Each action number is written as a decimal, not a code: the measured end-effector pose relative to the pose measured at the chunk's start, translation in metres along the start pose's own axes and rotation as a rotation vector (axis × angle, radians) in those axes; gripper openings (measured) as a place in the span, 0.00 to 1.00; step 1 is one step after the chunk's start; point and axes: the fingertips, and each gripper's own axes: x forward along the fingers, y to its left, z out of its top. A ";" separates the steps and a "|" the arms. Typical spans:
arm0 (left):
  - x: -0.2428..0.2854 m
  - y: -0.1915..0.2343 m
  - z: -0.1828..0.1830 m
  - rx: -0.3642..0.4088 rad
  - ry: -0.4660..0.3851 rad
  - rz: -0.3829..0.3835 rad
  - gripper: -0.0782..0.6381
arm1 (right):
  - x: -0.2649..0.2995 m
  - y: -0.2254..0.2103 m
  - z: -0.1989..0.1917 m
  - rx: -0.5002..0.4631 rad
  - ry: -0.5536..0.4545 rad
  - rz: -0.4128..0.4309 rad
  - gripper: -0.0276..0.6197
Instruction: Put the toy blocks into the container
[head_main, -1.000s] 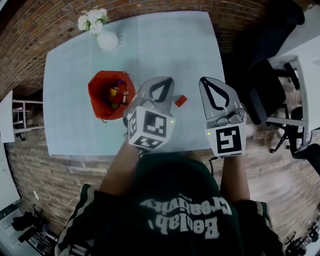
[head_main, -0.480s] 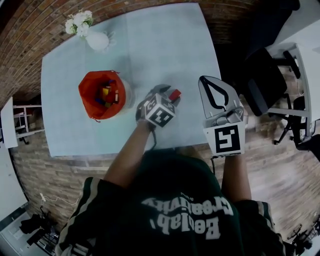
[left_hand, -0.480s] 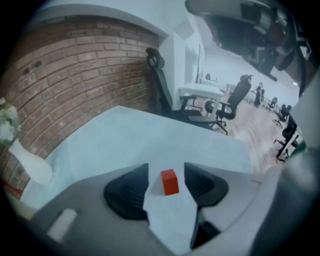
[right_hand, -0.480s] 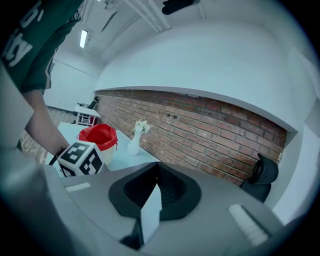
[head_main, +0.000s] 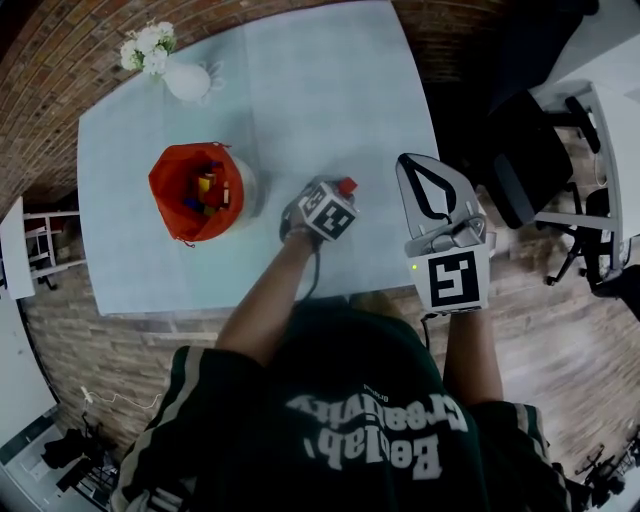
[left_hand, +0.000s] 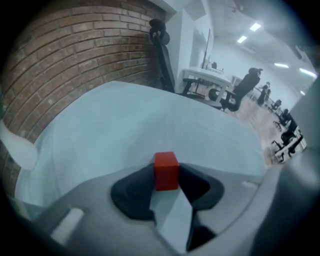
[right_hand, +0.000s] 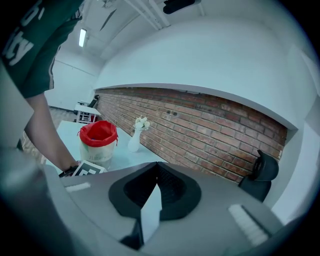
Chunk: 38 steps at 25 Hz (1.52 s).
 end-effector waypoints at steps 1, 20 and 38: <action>0.000 0.000 0.000 -0.003 -0.003 -0.001 0.32 | 0.001 0.000 0.000 0.002 0.000 0.002 0.05; -0.191 0.028 0.090 0.077 -0.440 0.230 0.31 | 0.015 0.019 0.043 -0.049 -0.078 0.041 0.05; -0.290 0.053 0.054 -0.007 -0.567 0.366 0.31 | 0.055 0.062 0.083 -0.043 -0.166 0.151 0.05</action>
